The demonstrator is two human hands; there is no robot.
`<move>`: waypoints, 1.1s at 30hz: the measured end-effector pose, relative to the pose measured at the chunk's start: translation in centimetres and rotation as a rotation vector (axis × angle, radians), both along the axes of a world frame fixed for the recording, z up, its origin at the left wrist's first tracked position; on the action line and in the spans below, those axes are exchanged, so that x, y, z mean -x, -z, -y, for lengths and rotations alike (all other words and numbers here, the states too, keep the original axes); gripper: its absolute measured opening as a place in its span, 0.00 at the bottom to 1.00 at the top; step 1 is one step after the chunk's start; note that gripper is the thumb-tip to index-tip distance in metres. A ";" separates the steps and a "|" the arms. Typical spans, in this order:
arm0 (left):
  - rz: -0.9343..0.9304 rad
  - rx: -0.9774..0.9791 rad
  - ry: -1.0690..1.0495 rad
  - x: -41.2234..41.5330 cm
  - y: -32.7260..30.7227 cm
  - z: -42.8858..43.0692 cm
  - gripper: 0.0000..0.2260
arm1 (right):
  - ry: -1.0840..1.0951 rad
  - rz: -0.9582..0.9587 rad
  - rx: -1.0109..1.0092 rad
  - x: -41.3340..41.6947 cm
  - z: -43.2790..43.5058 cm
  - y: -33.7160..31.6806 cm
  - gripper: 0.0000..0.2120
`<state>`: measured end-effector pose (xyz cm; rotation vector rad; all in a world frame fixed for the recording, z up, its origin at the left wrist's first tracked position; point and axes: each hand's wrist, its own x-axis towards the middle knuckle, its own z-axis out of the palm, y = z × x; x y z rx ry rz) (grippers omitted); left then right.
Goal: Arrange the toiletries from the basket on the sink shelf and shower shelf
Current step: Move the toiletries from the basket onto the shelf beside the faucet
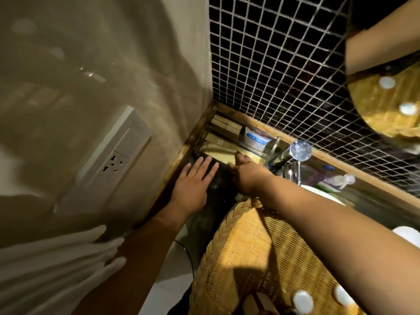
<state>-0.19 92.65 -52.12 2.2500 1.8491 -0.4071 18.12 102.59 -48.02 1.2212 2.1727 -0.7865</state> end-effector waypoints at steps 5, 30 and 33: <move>0.027 -0.003 0.010 -1.4 -0.7 -2.3 0.41 | 0.056 0.020 0.027 0.2 0.3 0.2 0.32; -0.136 0.106 0.656 -7.3 -2.6 -9.4 0.38 | 0.228 -0.168 -0.289 -15.3 15.9 -5.2 0.42; -0.133 0.137 0.689 -6.4 -2.3 -9.4 0.39 | 0.241 -0.060 -0.282 -17.1 17.3 -4.2 0.41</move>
